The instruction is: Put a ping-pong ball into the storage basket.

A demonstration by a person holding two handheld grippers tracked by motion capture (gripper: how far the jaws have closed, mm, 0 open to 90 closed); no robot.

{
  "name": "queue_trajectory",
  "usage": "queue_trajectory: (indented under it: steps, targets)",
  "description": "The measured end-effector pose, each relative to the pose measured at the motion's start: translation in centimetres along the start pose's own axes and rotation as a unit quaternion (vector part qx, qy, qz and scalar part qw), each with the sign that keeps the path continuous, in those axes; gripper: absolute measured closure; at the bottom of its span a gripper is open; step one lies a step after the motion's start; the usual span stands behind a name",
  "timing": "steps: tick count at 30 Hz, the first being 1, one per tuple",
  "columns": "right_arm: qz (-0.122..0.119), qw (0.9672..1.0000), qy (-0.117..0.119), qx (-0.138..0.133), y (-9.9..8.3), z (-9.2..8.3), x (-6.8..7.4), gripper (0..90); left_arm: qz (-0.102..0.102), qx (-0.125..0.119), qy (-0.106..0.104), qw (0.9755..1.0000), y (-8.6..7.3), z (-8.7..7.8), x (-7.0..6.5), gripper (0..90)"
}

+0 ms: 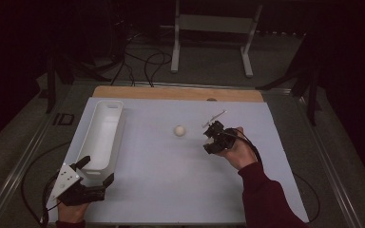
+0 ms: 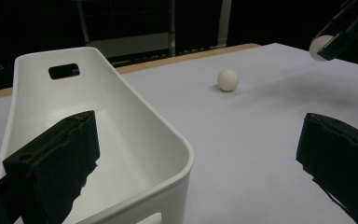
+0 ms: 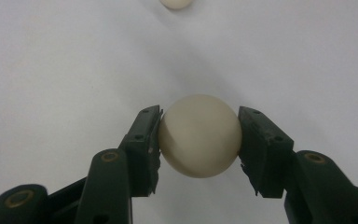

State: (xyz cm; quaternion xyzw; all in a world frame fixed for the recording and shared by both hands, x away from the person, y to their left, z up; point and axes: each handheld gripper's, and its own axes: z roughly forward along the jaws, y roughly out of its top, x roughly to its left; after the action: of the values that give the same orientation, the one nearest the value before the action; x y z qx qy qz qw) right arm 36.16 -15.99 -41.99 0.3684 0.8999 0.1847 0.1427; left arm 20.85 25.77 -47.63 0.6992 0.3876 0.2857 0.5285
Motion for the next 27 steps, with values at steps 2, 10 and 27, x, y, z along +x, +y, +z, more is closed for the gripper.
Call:
queue_trajectory:
  steps: [2, 10, 27]
  targets:
    - [0.001, 1.0, 0.0, -0.002, 0.2, 0.0, 0.1, 50.4, 0.001, 0.001, 0.0, 1.0, 0.0, 0.0, 0.0, 0.0]
    - [-0.002, 1.0, 0.002, -0.006, 0.9, -0.2, 0.5, 50.4, 0.0, 0.0, 0.001, 1.0, 0.0, 0.0, 0.0, 0.0]
    - [-0.007, 0.9999, 0.004, -0.014, 2.1, -0.4, 1.1, 50.4, 0.001, 0.0, 0.001, 1.0, 0.0, 0.0, 0.0, 0.0]
